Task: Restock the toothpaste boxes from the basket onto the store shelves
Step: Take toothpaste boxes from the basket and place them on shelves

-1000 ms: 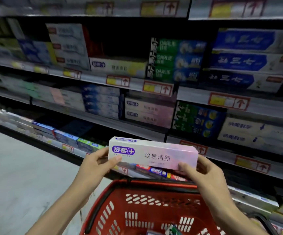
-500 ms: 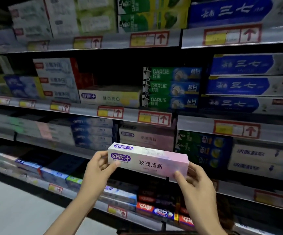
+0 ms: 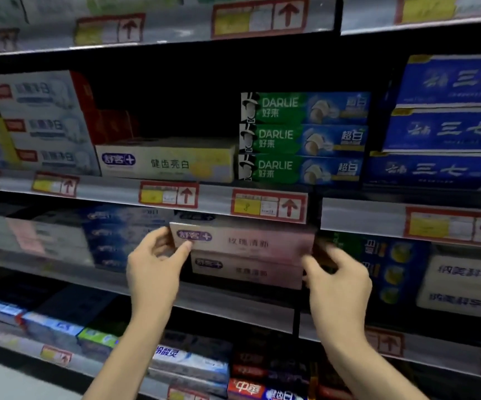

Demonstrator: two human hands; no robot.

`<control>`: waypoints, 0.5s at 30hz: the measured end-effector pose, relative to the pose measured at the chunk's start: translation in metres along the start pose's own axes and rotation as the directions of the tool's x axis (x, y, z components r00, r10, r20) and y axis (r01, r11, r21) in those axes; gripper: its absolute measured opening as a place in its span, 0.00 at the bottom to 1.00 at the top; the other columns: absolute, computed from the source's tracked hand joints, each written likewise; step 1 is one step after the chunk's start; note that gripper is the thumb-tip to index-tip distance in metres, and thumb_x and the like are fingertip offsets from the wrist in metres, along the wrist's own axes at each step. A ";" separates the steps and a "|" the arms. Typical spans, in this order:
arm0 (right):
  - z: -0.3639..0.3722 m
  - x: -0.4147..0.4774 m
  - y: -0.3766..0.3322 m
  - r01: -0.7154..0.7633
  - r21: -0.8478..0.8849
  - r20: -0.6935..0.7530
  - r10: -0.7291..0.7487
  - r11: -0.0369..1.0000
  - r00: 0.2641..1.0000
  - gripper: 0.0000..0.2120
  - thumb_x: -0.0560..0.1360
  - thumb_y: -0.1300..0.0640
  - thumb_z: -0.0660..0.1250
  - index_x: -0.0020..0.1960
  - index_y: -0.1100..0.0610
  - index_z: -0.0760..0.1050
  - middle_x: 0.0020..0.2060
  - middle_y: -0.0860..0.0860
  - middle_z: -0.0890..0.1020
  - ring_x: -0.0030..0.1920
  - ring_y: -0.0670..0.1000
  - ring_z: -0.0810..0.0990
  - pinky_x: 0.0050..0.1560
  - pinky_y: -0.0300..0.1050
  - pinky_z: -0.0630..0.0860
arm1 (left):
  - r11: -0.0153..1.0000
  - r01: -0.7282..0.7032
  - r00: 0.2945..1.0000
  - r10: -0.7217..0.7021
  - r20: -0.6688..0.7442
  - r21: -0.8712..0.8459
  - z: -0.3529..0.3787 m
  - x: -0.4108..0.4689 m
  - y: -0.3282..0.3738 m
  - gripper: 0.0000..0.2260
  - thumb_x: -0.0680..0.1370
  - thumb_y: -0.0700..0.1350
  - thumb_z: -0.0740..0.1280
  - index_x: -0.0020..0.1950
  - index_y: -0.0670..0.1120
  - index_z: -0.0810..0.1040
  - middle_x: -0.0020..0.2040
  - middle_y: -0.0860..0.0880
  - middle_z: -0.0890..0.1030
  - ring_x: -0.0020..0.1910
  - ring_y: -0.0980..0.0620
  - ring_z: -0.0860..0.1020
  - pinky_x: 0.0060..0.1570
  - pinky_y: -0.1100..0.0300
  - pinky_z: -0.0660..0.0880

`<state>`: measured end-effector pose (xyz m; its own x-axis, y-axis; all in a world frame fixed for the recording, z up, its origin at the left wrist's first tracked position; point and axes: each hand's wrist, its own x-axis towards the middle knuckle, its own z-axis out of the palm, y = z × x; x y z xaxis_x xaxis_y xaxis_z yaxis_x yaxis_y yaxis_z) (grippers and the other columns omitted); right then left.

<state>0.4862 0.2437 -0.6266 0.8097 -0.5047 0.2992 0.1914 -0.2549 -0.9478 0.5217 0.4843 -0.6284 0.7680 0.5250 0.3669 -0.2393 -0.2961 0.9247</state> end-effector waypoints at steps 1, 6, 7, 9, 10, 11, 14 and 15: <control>0.003 0.006 -0.001 -0.001 0.012 -0.011 0.001 1.000 1.000 0.07 0.76 0.60 0.74 0.53 0.51 0.86 0.41 0.48 0.87 0.38 0.47 0.81 0.42 0.45 0.79 | 0.999 0.007 1.000 -0.007 -0.011 -0.042 0.005 0.002 -0.001 0.17 0.74 0.39 0.79 0.61 0.46 0.82 0.51 0.52 0.85 0.52 0.52 0.83 0.55 0.57 0.78; 0.016 0.030 0.003 -0.072 0.013 -0.120 0.074 0.997 0.990 0.13 0.74 0.64 0.75 0.32 0.56 0.80 0.29 0.56 0.81 0.29 0.55 0.77 0.31 0.46 0.73 | 0.985 0.020 1.000 -0.023 -0.017 -0.171 0.020 0.004 0.005 0.17 0.77 0.32 0.72 0.54 0.55 0.76 0.48 0.60 0.82 0.44 0.70 0.79 0.46 0.74 0.74; 0.020 0.032 0.004 -0.085 0.011 -0.142 0.086 0.996 0.986 0.12 0.74 0.64 0.76 0.33 0.57 0.80 0.29 0.56 0.82 0.30 0.56 0.78 0.31 0.47 0.75 | 0.985 0.010 1.000 -0.013 -0.012 -0.174 0.022 0.006 0.006 0.18 0.77 0.32 0.71 0.52 0.56 0.76 0.48 0.60 0.81 0.44 0.71 0.79 0.45 0.75 0.73; 0.028 0.035 0.005 -0.101 0.000 -0.169 0.099 0.995 0.981 0.12 0.73 0.64 0.76 0.33 0.54 0.79 0.32 0.55 0.83 0.34 0.57 0.82 0.35 0.51 0.80 | 0.988 -0.005 1.000 0.004 -0.005 -0.156 0.025 0.012 0.006 0.19 0.78 0.31 0.70 0.51 0.57 0.77 0.48 0.59 0.82 0.45 0.68 0.81 0.43 0.74 0.73; 0.030 0.036 0.006 -0.104 -0.001 -0.175 0.102 0.995 0.979 0.12 0.73 0.64 0.76 0.34 0.53 0.78 0.33 0.54 0.84 0.36 0.57 0.83 0.37 0.52 0.82 | 0.990 0.001 1.000 -0.001 0.002 -0.139 0.026 0.014 0.005 0.19 0.78 0.30 0.69 0.51 0.57 0.77 0.47 0.58 0.83 0.46 0.64 0.81 0.41 0.74 0.73; 0.032 0.036 0.006 -0.109 0.001 -0.173 0.108 0.994 0.979 0.12 0.73 0.64 0.76 0.36 0.53 0.78 0.35 0.54 0.84 0.37 0.57 0.84 0.39 0.52 0.82 | 0.994 0.011 1.000 -0.011 0.008 -0.111 0.028 0.016 0.003 0.19 0.78 0.30 0.68 0.53 0.56 0.78 0.48 0.57 0.83 0.46 0.59 0.81 0.39 0.74 0.72; 0.035 0.030 0.007 -0.089 0.017 -0.129 0.090 0.996 0.988 0.07 0.76 0.59 0.76 0.45 0.49 0.82 0.40 0.51 0.85 0.40 0.57 0.84 0.43 0.54 0.83 | 0.998 0.064 0.997 -0.063 0.047 -0.023 0.033 0.014 -0.004 0.21 0.77 0.27 0.63 0.61 0.50 0.77 0.51 0.50 0.82 0.45 0.55 0.79 0.38 0.67 0.71; 0.035 0.027 0.006 -0.073 0.013 -0.114 0.074 0.997 0.991 0.07 0.77 0.59 0.76 0.51 0.48 0.84 0.41 0.49 0.85 0.41 0.56 0.84 0.44 0.54 0.83 | 0.997 0.076 0.995 -0.076 0.065 0.004 0.035 0.012 -0.007 0.20 0.77 0.27 0.62 0.60 0.50 0.76 0.51 0.48 0.81 0.45 0.53 0.79 0.38 0.64 0.71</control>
<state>0.5281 0.2574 -0.6278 0.7529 -0.6131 0.2391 0.1390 -0.2070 -0.9684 0.5531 0.4646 -0.6344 0.8211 0.4927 0.2881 -0.1781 -0.2582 0.9495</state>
